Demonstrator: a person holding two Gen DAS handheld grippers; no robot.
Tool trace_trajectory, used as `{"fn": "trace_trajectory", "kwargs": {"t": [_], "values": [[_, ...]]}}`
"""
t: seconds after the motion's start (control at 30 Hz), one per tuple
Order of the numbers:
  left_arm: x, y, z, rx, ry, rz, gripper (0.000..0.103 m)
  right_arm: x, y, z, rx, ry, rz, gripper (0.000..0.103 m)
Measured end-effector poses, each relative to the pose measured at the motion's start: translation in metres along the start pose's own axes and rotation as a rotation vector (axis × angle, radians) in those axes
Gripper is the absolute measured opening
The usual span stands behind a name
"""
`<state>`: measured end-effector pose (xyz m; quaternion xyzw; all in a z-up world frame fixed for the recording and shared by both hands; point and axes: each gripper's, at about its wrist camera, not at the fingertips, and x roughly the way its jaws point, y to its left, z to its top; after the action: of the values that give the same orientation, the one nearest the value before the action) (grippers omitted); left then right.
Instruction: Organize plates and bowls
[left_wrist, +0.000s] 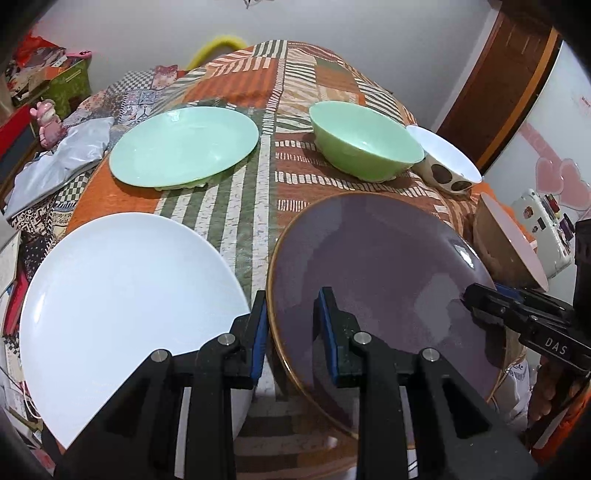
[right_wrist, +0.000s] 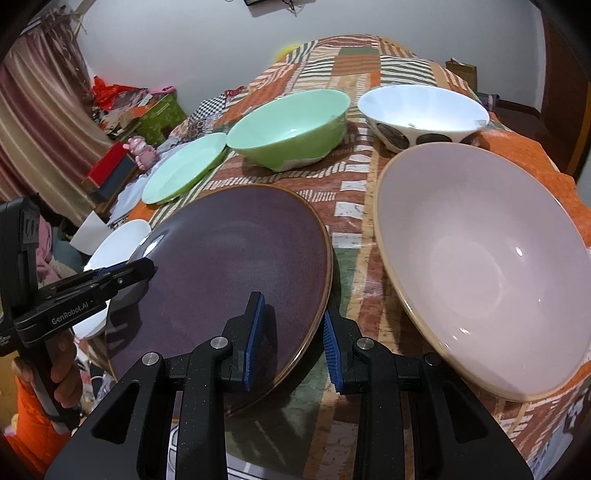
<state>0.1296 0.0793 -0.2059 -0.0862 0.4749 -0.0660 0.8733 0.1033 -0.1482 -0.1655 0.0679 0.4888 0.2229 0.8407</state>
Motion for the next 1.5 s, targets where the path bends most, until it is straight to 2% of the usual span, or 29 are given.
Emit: {"fn": "trace_trajectory", "kwargs": {"t": [0.3, 0.63, 0.8, 1.03, 1.1, 1.17, 1.27, 1.43, 1.5], "values": [[0.010, -0.003, 0.000, 0.008, 0.016, -0.009, 0.027, 0.002, -0.005, 0.001, 0.046, -0.021, -0.014, 0.027], [0.013, -0.011, -0.003, 0.034, 0.018, 0.035, 0.030, -0.003, -0.006, -0.001, 0.048, -0.027, -0.001, 0.027], [0.003, -0.017, -0.008, 0.066, -0.010, 0.079, 0.030, -0.012, -0.004, -0.004, 0.023, -0.030, -0.018, 0.027], [-0.024, -0.011, -0.008, 0.025, -0.070, 0.098, 0.031, -0.032, 0.010, -0.005, -0.051, -0.068, -0.049, 0.028], [-0.035, -0.008, -0.008, 0.012, -0.093, 0.105, 0.034, -0.036, 0.014, -0.003, -0.063, -0.084, -0.042, 0.030], [-0.046, -0.005, -0.009, 0.004, -0.120, 0.116, 0.045, -0.040, 0.019, 0.000, -0.078, -0.098, -0.034, 0.032], [-0.065, -0.001, -0.011, -0.002, -0.174, 0.142, 0.054, -0.044, 0.030, 0.004, -0.113, -0.120, -0.026, 0.033], [-0.096, 0.015, -0.014, -0.033, -0.244, 0.171, 0.062, -0.046, 0.055, 0.013, -0.173, -0.151, 0.003, 0.044], [-0.106, 0.024, -0.016, -0.052, -0.264, 0.193, 0.072, -0.045, 0.066, 0.016, -0.199, -0.158, 0.014, 0.045]]}}
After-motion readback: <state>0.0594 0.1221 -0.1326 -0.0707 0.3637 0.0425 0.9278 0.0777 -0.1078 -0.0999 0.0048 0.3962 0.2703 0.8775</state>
